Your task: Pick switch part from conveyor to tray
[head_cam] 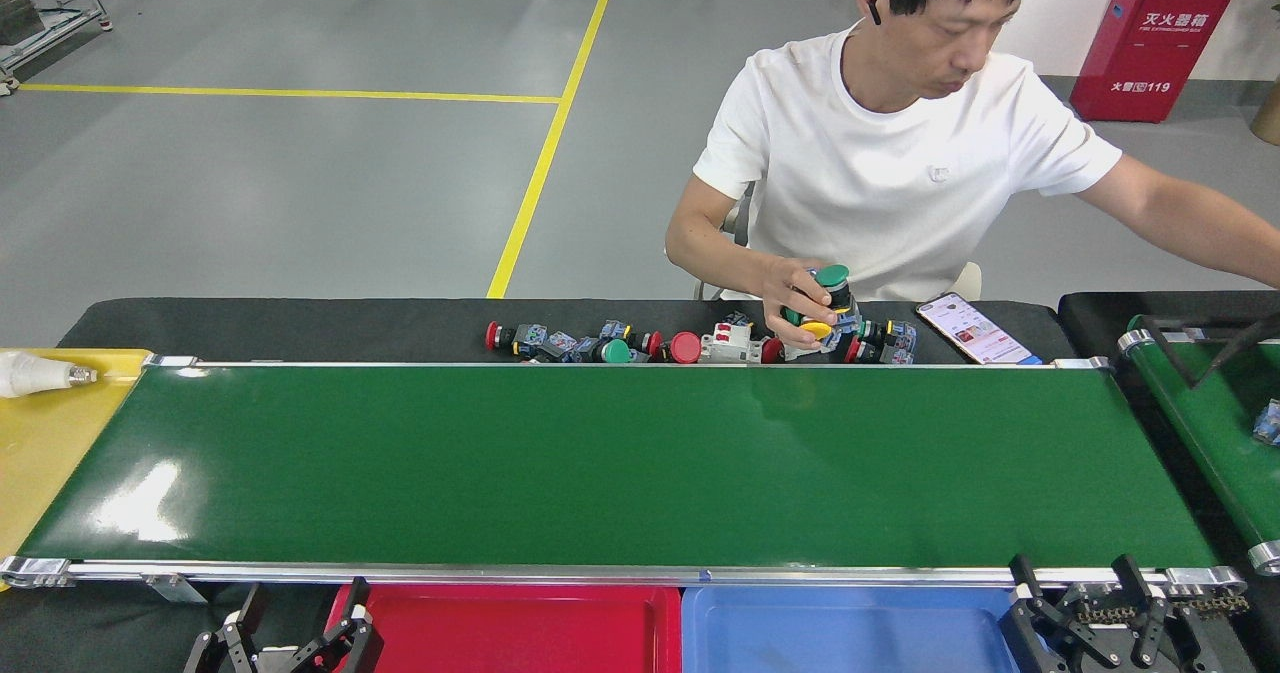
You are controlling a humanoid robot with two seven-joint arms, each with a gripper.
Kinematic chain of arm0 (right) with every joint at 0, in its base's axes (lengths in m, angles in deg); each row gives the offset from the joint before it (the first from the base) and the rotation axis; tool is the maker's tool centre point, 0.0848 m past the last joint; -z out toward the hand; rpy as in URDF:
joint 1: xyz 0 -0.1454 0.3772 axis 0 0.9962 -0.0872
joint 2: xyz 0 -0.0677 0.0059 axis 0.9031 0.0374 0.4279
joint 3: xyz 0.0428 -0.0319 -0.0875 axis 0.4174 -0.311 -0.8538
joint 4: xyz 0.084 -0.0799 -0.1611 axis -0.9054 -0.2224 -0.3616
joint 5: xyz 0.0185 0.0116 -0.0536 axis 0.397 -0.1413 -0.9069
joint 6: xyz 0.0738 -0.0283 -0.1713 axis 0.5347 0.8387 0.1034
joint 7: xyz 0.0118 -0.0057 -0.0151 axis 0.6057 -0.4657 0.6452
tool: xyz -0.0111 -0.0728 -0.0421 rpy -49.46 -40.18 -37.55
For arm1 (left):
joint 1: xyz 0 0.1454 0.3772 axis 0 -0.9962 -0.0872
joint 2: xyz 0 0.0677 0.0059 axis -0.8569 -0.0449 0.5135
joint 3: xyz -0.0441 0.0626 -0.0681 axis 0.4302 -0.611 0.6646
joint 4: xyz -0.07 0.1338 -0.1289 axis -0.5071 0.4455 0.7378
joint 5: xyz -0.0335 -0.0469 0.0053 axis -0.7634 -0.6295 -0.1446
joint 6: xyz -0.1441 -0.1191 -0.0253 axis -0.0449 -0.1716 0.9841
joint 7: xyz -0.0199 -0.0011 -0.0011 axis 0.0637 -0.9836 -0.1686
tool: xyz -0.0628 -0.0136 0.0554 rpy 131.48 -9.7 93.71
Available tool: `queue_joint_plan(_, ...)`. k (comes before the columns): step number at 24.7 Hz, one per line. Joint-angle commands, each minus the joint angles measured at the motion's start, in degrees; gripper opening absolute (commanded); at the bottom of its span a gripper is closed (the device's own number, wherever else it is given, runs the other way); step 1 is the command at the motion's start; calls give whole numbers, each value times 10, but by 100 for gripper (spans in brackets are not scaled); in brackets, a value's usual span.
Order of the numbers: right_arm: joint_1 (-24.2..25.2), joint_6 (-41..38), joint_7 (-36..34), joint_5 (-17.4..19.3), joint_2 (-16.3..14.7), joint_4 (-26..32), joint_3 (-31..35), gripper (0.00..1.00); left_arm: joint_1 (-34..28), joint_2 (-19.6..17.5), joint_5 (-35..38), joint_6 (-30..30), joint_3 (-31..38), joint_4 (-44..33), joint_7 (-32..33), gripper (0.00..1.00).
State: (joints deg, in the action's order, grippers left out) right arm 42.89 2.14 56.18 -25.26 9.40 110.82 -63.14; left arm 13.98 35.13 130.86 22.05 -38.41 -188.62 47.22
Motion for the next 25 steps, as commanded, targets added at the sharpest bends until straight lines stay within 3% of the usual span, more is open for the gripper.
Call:
queue_joint_plan(1,-1,-4,1,2,1,8,3,100,4,-6,-1,-3,2,-9,-5,100)
queue_joint_plan(18,-1,-5,2,5,1,8,2,100,4,-2,-1,-7,12,-9,-54,100)
queue_joint_plan(25,1,-24,1,24,0,8,2,100,4,-3,-20,-27,16,-8,-54,100)
